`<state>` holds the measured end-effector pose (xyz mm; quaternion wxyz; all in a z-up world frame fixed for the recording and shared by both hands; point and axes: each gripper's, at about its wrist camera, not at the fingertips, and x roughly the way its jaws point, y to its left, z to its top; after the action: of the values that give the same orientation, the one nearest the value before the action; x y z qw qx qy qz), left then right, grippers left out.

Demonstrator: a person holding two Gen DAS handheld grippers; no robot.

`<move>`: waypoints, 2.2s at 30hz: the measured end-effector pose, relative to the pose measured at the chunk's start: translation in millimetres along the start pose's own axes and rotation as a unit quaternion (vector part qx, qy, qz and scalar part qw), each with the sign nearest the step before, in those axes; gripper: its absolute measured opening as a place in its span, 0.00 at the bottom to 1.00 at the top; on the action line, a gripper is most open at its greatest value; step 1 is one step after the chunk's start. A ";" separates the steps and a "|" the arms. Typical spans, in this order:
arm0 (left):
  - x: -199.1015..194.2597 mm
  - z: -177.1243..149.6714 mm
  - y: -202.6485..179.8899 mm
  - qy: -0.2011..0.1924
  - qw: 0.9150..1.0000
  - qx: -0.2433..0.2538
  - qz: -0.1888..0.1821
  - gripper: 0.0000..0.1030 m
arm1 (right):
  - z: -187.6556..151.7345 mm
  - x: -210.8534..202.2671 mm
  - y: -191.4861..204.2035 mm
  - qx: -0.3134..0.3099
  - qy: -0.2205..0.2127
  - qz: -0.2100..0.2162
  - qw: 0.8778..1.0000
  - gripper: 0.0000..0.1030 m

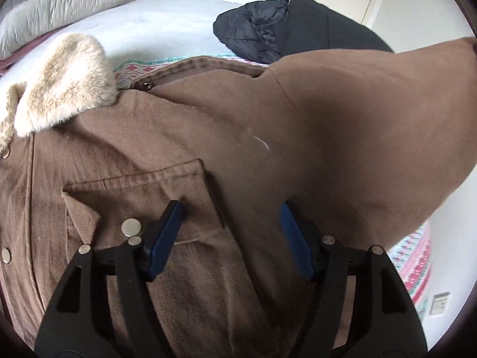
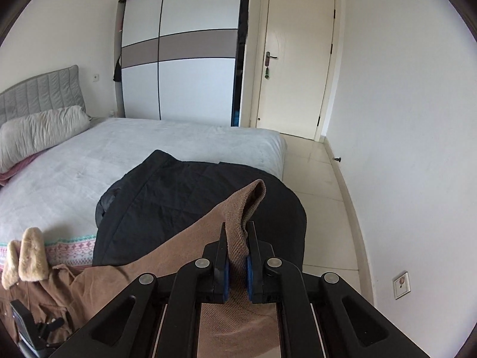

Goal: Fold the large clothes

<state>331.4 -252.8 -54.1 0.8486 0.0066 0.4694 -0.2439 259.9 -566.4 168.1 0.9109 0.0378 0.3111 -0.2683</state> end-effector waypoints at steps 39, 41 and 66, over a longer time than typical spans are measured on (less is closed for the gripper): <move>-186.4 -59.3 103.0 -0.050 0.999 -0.012 0.004 0.79 | 23.8 -151.9 289.2 -0.142 0.095 0.104 0.980 0.09; -201.4 -61.6 126.9 -0.061 0.998 -0.030 0.005 0.79 | 16.2 -151.5 323.7 -0.148 0.117 0.116 0.975 0.13; -113.6 -65.1 200.3 -0.069 0.993 -0.092 -0.038 0.40 | -72.9 -12.7 272.3 -0.102 0.233 0.188 0.949 0.51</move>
<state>314.0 -14.4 -43.2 0.8663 -0.1060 0.4298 -0.2315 351.2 -311.0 90.3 0.8459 0.0635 0.5278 -0.0430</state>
